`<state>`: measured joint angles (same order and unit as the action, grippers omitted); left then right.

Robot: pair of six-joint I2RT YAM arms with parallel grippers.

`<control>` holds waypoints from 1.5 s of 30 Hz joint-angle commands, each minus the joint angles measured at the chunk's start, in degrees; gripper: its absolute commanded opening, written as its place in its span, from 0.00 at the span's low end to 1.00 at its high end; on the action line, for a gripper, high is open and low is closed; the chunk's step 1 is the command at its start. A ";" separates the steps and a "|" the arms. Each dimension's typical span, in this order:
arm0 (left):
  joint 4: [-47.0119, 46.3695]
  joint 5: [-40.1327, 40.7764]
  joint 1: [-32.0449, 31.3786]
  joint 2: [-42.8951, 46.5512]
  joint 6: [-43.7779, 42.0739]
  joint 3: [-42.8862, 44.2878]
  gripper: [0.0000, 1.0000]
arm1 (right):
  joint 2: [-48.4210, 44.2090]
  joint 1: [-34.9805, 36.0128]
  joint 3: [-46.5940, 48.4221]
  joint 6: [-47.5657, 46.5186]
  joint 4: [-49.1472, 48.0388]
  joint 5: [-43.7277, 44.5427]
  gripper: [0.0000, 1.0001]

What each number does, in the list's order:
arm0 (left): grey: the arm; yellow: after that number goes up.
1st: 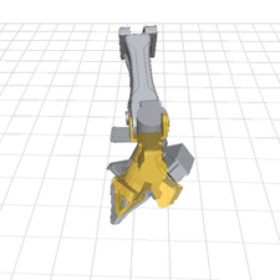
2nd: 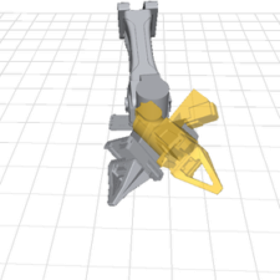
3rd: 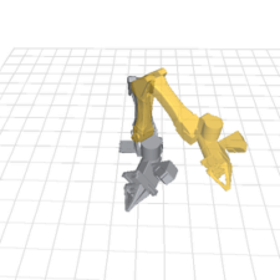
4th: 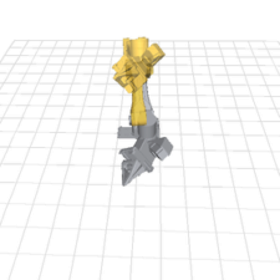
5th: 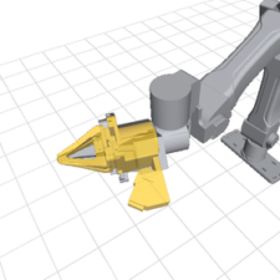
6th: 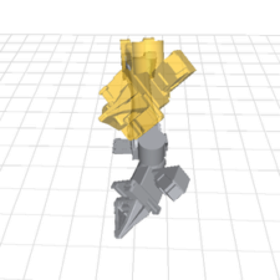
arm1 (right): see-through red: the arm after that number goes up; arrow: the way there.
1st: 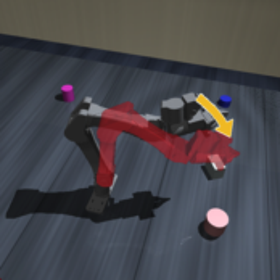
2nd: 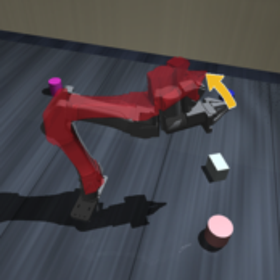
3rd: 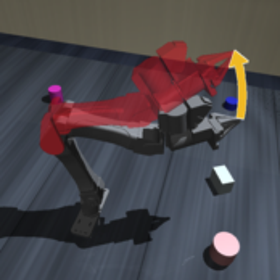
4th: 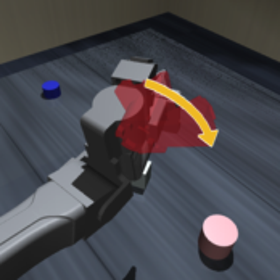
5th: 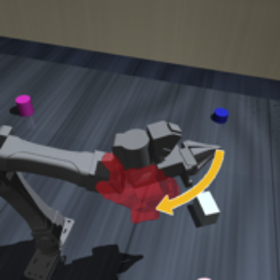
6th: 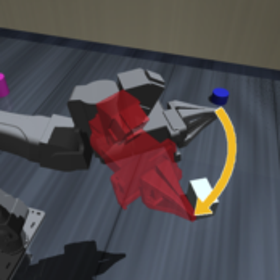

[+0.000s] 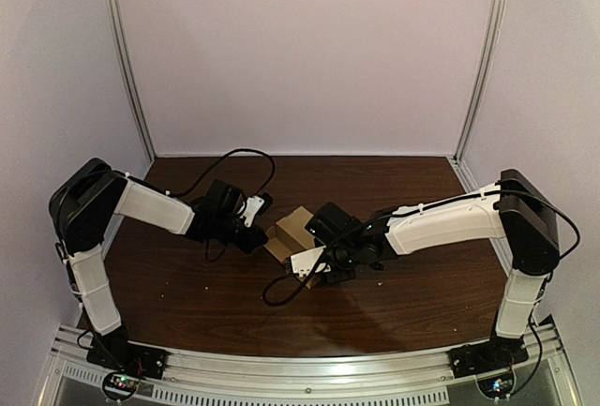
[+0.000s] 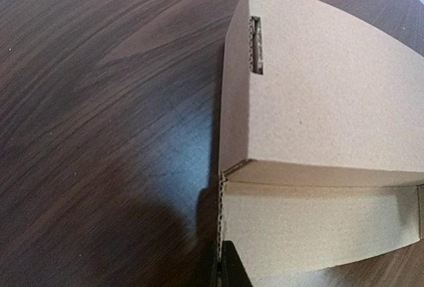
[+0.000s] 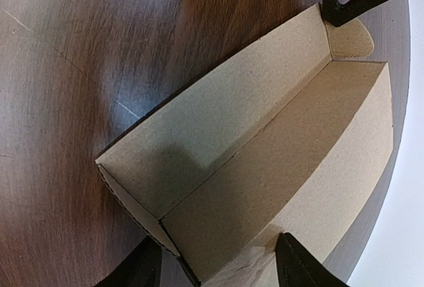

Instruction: Fold the paper box

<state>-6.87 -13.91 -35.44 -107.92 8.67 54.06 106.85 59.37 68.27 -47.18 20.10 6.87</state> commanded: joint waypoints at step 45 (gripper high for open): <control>8.42 8.43 -5.61 0.49 -6.17 6.24 0.00 | 2.57 -0.14 1.78 1.21 7.76 -4.94 0.60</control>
<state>1.63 -6.17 -39.44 -108.92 3.95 59.81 106.89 59.35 69.76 -46.96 23.49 4.84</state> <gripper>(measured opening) 0.022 0.601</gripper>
